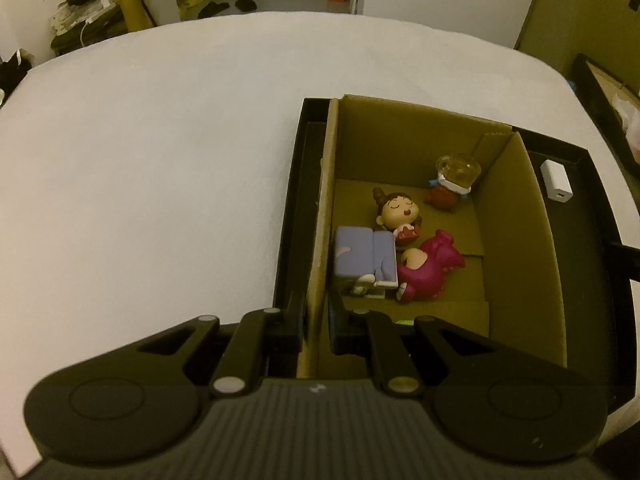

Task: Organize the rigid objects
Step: 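Open the right gripper to release the mug in the box, then move the right gripper to the white charger and grasp it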

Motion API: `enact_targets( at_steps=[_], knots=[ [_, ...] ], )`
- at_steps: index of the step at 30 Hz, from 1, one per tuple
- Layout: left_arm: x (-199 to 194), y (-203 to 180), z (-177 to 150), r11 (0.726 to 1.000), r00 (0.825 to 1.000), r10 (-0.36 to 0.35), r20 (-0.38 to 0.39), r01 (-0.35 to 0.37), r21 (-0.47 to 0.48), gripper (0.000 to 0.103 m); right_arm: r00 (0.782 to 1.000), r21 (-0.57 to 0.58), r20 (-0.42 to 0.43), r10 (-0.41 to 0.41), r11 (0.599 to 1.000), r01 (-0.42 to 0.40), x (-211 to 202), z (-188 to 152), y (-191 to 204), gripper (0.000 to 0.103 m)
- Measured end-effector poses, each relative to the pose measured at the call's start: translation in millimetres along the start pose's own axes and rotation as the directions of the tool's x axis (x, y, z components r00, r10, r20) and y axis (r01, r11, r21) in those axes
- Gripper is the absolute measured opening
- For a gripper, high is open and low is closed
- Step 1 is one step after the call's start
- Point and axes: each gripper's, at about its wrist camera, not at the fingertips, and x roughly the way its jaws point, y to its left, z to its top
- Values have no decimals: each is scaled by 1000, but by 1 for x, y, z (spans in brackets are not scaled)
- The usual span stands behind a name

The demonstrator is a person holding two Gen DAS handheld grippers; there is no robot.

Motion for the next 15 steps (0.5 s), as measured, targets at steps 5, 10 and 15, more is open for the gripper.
enact_targets(
  at_steps=[5,10,15],
  knots=[
    [-2,-13,7,997,998,61,-32,-59,48,17,999,36,-21,32,999,-31,5,-3,-16,86],
    [1,-21,14,990,989,131,-63,-127,64,29,999,67,-30,42,997,-40,14,-7,-33,88],
    [6,-29,20,972,974,217,-69,-209,107,56,998,132,-32,53,990,-49,29,-10,-57,89]
  ],
)
